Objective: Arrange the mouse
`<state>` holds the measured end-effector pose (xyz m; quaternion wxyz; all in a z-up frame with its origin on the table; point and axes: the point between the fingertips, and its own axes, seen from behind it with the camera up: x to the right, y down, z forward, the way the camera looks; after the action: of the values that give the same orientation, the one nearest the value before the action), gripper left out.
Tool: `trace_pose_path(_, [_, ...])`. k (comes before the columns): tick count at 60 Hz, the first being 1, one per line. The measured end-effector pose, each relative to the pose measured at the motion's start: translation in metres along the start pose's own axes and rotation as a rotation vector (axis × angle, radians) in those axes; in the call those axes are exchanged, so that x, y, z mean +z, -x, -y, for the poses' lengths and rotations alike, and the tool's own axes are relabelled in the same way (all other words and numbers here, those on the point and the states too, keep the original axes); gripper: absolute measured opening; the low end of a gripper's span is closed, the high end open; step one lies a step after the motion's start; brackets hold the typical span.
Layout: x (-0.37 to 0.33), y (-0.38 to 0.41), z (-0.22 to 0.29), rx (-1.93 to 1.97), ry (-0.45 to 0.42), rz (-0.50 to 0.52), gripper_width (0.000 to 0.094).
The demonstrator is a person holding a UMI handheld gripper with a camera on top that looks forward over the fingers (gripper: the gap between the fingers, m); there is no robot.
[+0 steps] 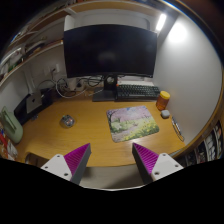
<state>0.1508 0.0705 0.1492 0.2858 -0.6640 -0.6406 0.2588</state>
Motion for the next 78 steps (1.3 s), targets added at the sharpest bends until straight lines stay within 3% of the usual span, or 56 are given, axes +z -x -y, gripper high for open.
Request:
trace_pose_path(29, [0.041,0.091,-0.008,-0.077,0.002,0.115,0.0866])
trace_pose_path(42, [0.062,0.157,-0.005,-0.116,-0.042,0.176,0.0864])
trace_pose_path(52, [0.088,0.191,0.012,-0.093,-0.11,0.18,0.0864])
trace_pose_path(78, [0.191,0.226,0.027,-0.074,-0.069,0.116,0.0862])
